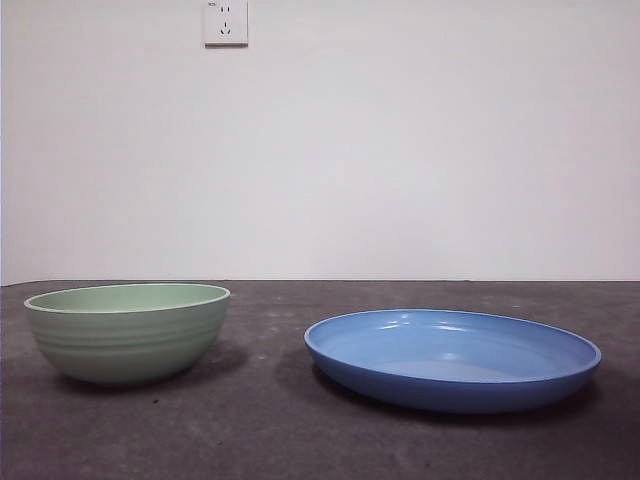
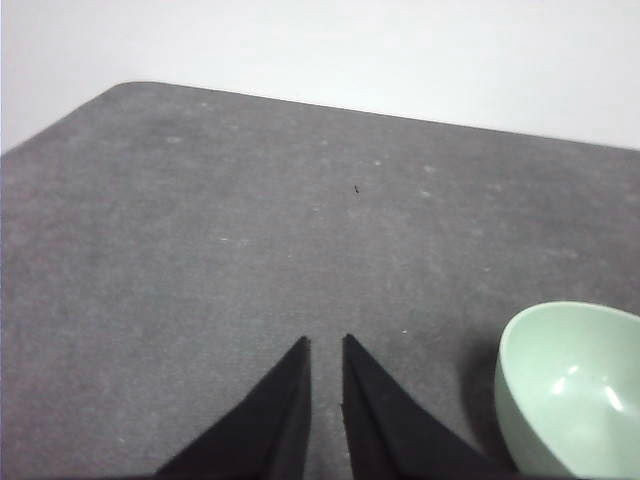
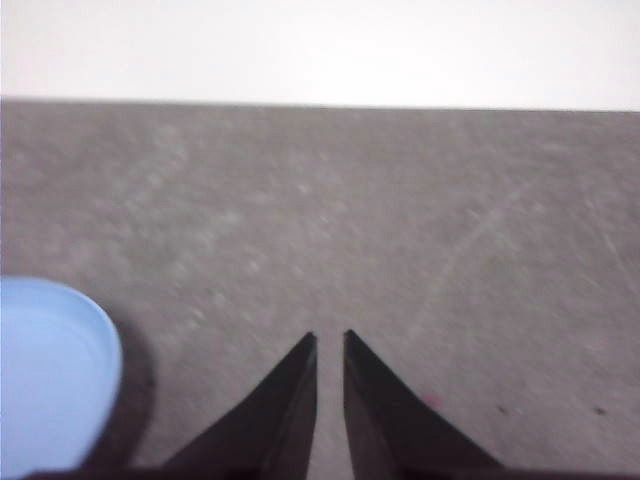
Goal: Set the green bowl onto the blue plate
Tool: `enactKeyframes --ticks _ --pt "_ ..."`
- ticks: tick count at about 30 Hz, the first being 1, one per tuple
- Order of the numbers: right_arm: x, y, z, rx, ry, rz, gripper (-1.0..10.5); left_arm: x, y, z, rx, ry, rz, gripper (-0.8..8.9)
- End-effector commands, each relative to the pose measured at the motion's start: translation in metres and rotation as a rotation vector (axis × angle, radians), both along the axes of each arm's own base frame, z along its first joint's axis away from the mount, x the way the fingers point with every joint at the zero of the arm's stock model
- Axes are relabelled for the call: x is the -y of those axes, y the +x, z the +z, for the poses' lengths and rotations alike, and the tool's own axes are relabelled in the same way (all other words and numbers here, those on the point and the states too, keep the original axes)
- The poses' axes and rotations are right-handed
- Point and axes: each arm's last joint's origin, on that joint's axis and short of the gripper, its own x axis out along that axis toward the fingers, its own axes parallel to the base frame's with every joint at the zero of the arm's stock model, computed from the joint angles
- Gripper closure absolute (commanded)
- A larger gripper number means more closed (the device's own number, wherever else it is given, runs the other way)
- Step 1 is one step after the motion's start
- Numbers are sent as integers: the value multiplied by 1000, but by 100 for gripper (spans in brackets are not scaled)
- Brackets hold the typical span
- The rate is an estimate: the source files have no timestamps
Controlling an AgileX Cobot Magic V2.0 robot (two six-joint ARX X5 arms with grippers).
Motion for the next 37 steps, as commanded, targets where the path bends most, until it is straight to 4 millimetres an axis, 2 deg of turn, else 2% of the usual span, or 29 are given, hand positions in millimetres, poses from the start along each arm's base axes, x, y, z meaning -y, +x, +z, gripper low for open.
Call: enactKeyframes --ticks 1,2,7,11,15,19,29,32,37 --pt "-1 1 2 26 105 27 907 0 1 -7 -25 -99 13 764" --pt "-1 1 4 39 135 30 908 0 0 -5 -22 -109 4 799" --pt "-2 0 11 68 276 35 938 1 -1 10 -2 -152 -3 804" --pt "-3 0 20 54 376 56 938 1 0 33 10 -171 -3 804" --pt "-3 0 34 47 394 77 938 1 6 56 -10 -171 -3 804" --pt "-5 1 54 10 392 114 938 4 19 77 -64 -179 -42 804" --pt "-12 21 98 -236 423 312 938 22 64 140 -220 -215 -298 804" --pt "-19 26 113 -274 369 388 938 31 75 152 -279 -206 -405 804" --pt "-33 35 134 -317 324 491 938 50 89 162 -405 -144 -514 804"
